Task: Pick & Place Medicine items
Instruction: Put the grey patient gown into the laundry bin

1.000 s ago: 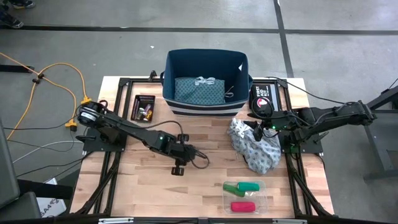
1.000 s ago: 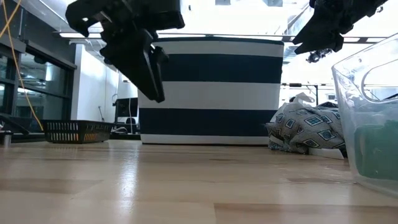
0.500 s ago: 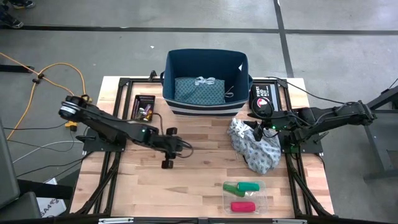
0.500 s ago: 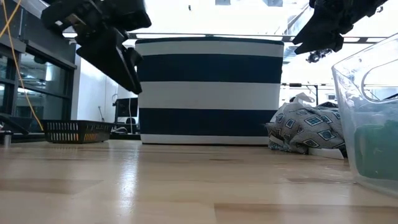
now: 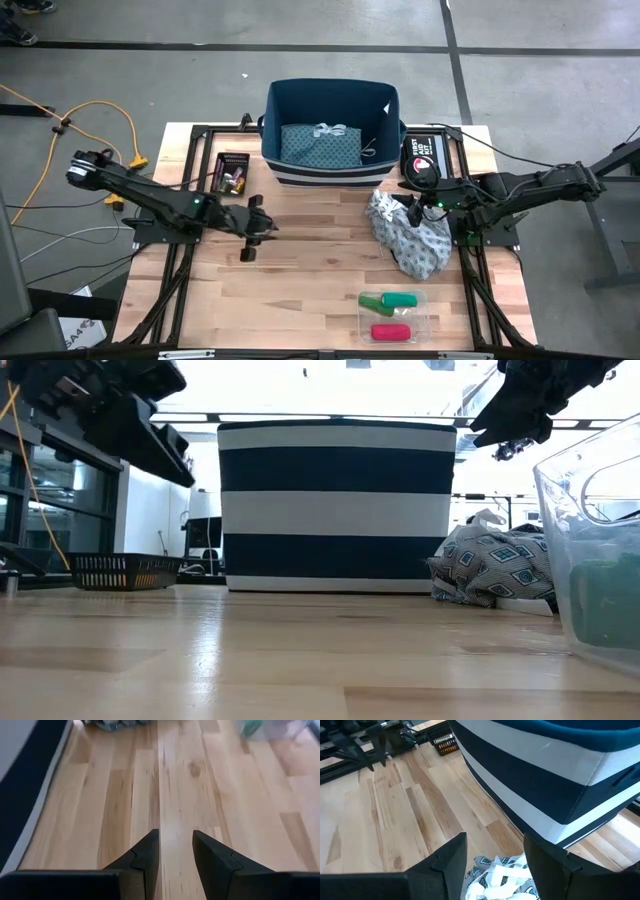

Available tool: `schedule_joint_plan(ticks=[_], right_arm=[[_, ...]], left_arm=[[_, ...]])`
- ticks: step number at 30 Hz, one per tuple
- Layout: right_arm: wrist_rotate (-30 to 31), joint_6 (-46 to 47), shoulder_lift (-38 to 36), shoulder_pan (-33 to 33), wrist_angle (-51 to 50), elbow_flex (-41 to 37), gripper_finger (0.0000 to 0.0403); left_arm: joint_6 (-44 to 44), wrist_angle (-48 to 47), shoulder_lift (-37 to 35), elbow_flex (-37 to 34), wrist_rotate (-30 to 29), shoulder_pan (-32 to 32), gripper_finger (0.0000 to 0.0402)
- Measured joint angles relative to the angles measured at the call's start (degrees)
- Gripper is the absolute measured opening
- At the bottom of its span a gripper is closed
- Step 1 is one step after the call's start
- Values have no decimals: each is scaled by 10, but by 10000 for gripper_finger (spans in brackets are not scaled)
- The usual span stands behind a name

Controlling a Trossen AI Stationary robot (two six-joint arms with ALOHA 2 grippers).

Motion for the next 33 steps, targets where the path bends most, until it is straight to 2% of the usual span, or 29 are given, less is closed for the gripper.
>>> schedule_joint_plan(ticks=[9, 33], right_arm=[[0, 0, 0, 0, 0, 0, 184], [0, 0, 0, 0, 0, 0, 184]], left_arm=[[8, 53, -143, -109, 0, 0, 111], [11, 82, -380, -238, -2, 0, 111]])
